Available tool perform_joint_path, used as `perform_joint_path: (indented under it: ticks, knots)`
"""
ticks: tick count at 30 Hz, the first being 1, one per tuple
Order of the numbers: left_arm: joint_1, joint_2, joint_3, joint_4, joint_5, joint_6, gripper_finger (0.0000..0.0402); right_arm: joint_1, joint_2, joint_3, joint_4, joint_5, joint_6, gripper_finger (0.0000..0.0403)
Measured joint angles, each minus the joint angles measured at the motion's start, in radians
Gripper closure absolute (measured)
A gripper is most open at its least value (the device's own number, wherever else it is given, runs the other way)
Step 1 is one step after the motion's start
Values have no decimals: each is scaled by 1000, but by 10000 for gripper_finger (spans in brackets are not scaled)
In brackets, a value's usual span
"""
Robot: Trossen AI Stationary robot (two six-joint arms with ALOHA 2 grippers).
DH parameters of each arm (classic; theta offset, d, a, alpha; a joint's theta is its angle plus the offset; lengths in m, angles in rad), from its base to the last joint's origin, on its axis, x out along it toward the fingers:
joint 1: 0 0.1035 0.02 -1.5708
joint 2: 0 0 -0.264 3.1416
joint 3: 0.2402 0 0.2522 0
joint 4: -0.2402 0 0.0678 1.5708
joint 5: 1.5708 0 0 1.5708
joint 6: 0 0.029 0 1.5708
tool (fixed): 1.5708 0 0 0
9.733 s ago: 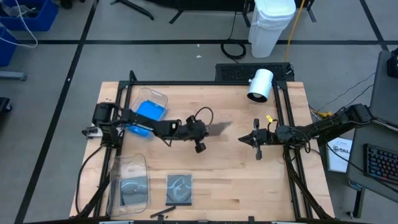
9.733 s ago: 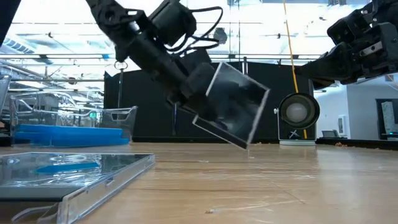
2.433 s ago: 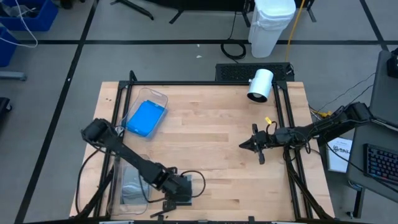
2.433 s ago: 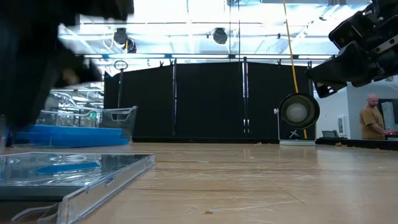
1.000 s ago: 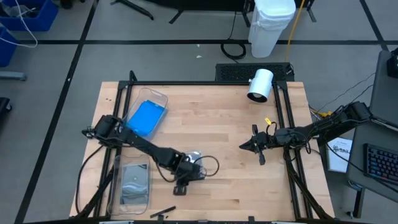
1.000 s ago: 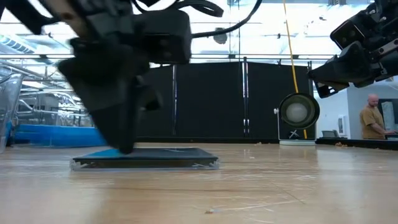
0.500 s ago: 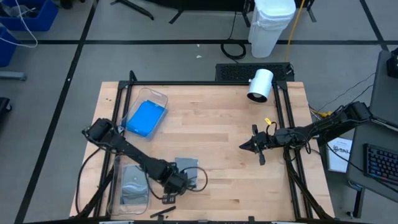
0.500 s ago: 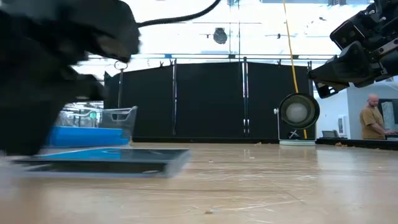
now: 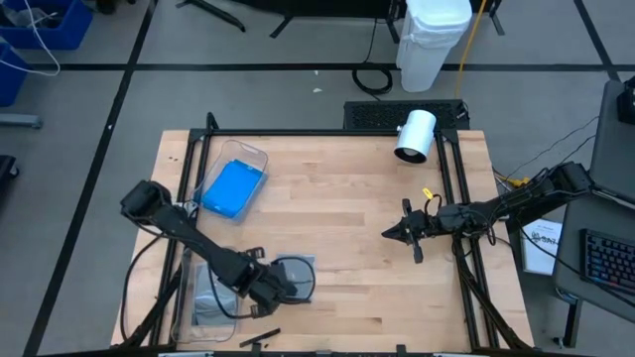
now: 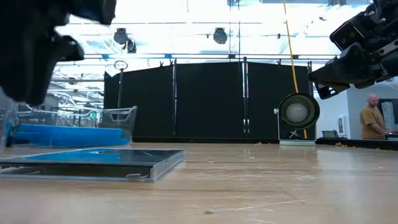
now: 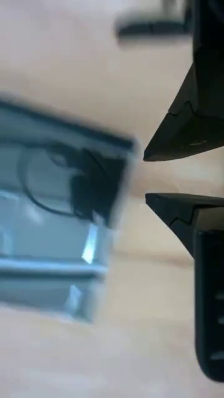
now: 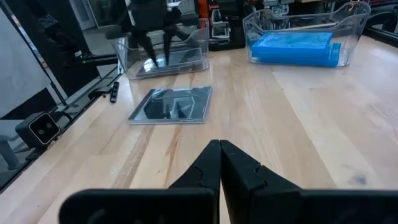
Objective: Pick & place jewel cases by type
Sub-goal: Put the black CD case into the bottom transparent bin
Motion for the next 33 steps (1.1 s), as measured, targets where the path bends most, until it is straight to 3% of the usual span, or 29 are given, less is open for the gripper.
perform_joint_path:
  ticks: [8,17,21,27,30,33]
  knots:
    - [10,63,1,-29,16,-57,305,0,0,0,-4,0,7,403]
    - [53,177,4,-9,207,-93,305,0,0,0,-4,0,7,403]
    - [75,194,3,35,246,-89,305,0,0,0,-4,0,7,403]
    - [105,199,0,360,220,21,305,0,0,0,-4,1,7,403]
    - [114,206,-2,607,184,180,305,0,0,0,1,2,6,403]
    - [124,199,2,814,70,382,305,0,0,0,0,1,6,403]
